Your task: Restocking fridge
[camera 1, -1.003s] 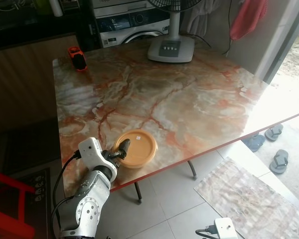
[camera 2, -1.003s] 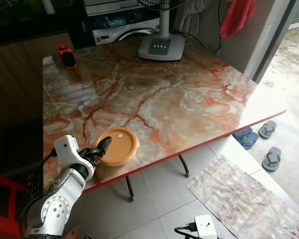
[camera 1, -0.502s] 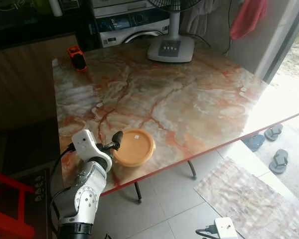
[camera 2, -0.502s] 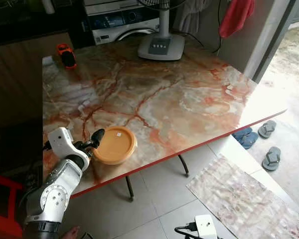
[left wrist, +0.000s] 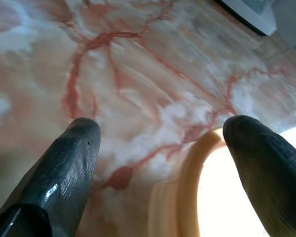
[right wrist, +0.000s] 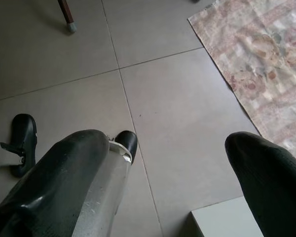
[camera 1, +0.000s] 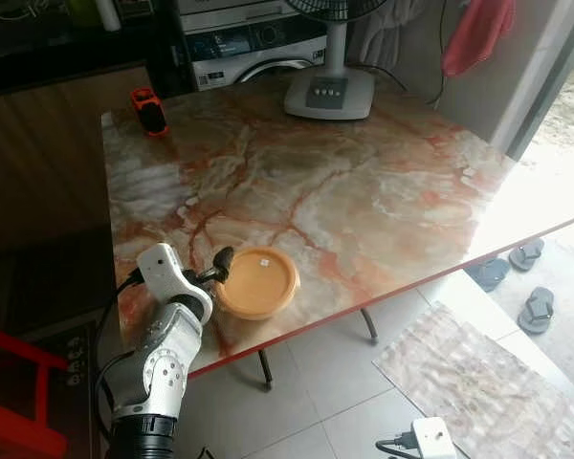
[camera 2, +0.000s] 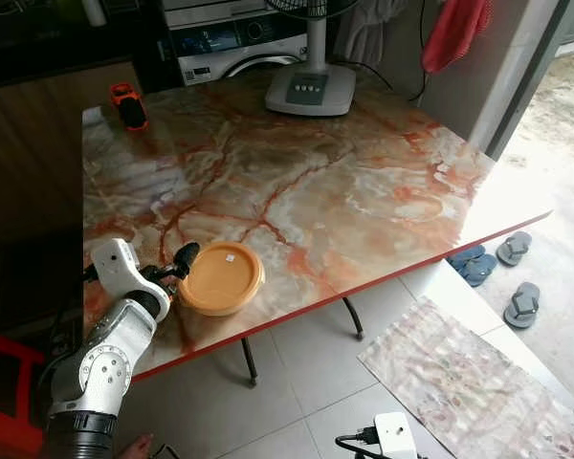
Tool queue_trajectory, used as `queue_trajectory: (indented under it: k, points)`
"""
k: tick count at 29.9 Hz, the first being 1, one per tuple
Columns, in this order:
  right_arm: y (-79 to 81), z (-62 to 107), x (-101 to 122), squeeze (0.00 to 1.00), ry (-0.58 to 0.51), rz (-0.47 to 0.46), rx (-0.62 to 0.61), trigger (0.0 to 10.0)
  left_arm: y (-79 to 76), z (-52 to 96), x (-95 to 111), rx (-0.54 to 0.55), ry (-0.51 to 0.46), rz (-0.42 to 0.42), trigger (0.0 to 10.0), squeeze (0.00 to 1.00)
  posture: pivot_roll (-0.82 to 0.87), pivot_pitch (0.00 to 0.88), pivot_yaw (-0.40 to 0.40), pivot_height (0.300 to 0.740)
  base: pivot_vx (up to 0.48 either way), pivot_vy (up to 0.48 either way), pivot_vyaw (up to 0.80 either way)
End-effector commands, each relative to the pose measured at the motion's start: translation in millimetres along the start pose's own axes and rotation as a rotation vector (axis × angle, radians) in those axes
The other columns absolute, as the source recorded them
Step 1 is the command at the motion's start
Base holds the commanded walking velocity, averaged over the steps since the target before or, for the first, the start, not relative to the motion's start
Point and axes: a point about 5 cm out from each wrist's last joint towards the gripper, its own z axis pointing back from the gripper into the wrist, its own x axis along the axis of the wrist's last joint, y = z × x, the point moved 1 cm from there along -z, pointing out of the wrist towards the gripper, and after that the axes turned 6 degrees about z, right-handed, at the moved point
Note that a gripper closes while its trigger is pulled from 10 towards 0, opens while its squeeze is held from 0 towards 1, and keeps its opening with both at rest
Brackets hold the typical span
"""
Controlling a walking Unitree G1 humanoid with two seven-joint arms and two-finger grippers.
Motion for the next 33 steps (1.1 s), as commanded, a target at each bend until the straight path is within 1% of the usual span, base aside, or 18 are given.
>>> queue_trajectory:
  k: [1, 4, 7, 10, 15, 22, 25, 26, 29, 33]
  points:
    - [0.4, 0.6, -2.8, 0.0, 0.006, 0.003, 0.001, 10.0, -3.2, 4.8, -2.0, -0.025, 0.011, -0.035, 10.0, 0.0, -0.01, 0.057, 0.032, 0.74, 0.0, 0.0, 0.0]
    - [0.5, 0.6, -2.8, 0.0, 0.005, 0.006, 0.001, 10.0, -4.4, 8.3, -6.2, -0.04, 0.028, -0.051, 10.0, 0.0, -0.01, 0.057, 0.032, 0.74, 0.0, 0.0, 0.0]
    - [0.7, 0.6, -2.8, 0.0, 0.005, 0.007, 0.003, 10.0, -6.4, 11.9, -14.5, -0.044, 0.067, -0.062, 10.0, 0.0, -0.01, 0.052, 0.032, 0.74, 0.0, 0.0, 0.0]
    - [1.0, 0.6, -2.8, 0.0, 0.005, 0.01, 0.004, 10.0, -8.2, 13.5, -17.1, -0.046, 0.075, -0.062, 10.0, 0.0, -0.02, 0.047, 0.034, 0.74, 0.0, 0.0, 0.0]
    - [1.5, 0.8, -3.6, 0.0, 0.004, 0.009, 0.004, 10.0, -9.4, 20.2, -26.2, -0.018, 0.109, -0.066, 10.0, 0.0, -0.02, 0.044, 0.037, 0.74, 0.0, 0.0, 0.0]
    - [2.2, 1.0, -4.8, 0.0, 0.007, 0.015, 0.007, 10.0, -11.3, 24.1, -29.8, -0.006, 0.113, -0.057, 10.0, 0.0, -0.02, 0.039, 0.039, 0.74, 0.0, 0.0, 0.0]
    - [2.4, 1.1, -5.3, 0.0, 0.008, 0.017, 0.009, 10.0, -10.5, 22.9, -30.6, 0.01, 0.117, -0.055, 10.0, 0.0, -0.02, 0.039, 0.039, 0.74, 0.0, 0.0, 0.0]
    - [2.5, 1.1, -5.2, 0.0, 0.008, 0.019, 0.011, 10.0, -8.2, 20.0, -30.7, 0.021, 0.119, -0.041, 10.0, 0.0, -0.02, 0.04, 0.039, 0.74, 0.0, 0.0, 0.0]
    - [2.5, 1.0, -5.0, 0.0, 0.007, 0.019, 0.013, 10.0, -5.4, 16.6, -29.7, 0.031, 0.12, -0.038, 10.0, 0.0, -0.02, 0.044, 0.037, 0.74, 0.0, 0.0, 0.0]
    - [2.0, 1.0, -4.7, 0.0, 0.007, 0.02, 0.017, 10.0, 6.3, 6.3, -22.0, 0.063, 0.104, -0.028, 10.0, 0.0, -0.03, 0.048, 0.033, 0.74, 0.0, 0.0, 0.0]
